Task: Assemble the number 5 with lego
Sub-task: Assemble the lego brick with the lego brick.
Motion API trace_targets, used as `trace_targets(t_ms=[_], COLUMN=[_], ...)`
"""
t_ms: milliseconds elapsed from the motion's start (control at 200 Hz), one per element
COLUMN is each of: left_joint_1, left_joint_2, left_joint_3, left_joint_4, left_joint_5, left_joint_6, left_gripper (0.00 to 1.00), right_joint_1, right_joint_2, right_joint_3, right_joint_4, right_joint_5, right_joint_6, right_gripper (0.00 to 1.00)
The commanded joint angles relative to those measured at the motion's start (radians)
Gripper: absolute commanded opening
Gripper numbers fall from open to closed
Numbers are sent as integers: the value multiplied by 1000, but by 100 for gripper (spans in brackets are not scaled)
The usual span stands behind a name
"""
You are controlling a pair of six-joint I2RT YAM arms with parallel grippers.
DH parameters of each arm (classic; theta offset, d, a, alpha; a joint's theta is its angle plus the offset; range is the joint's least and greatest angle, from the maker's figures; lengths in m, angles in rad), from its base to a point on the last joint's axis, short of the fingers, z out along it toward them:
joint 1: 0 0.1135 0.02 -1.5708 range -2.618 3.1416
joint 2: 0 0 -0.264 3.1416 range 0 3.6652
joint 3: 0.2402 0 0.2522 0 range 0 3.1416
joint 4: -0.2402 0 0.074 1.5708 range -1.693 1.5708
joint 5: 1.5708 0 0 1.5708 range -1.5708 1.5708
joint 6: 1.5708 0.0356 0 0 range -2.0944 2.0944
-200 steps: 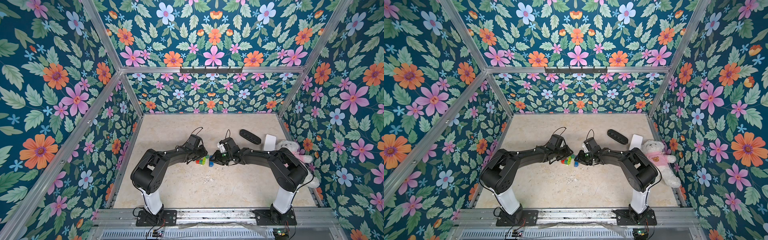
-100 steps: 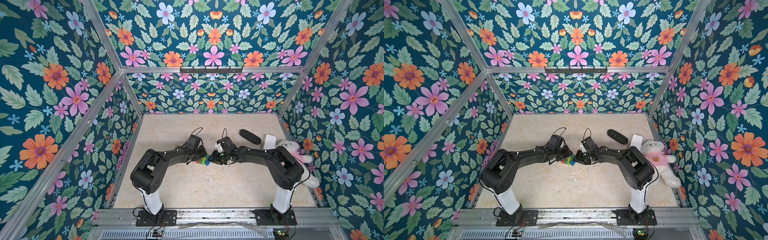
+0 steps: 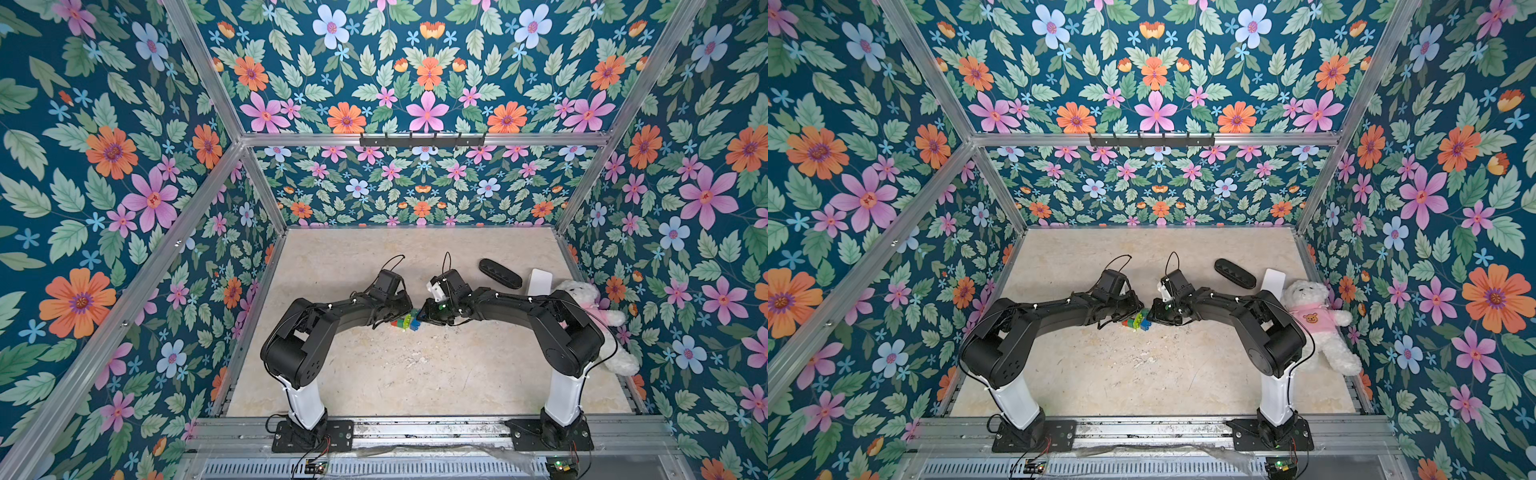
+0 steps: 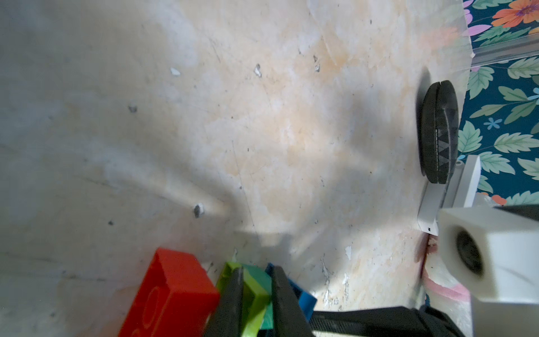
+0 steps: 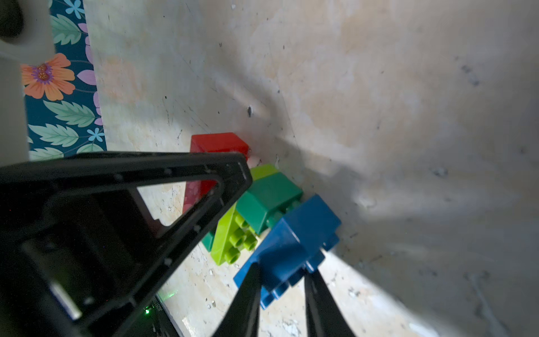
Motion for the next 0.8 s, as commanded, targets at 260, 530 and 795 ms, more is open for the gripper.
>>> trace_targets(t_ms=[260,530,795], left_joint_1=[-1,-1,2], left_joint_2=[7,14,19], left_joint_3=[3,5,6], left_joint_4=[-24,-23,-21], left_joint_5=[-1,-3,-7], left_joint_6=[16,20,23], left_gripper=[19,19,18], right_joint_1=[-26,-26,-27], right_joint_2=[14,33,40], right_joint_3=[-27,-24,-30], right_joint_4=[-58,-73,-84], right_joint_5=[-15,-30,-38], right_joint_6=[-102,-162,-198], right_gripper=[22,22,22])
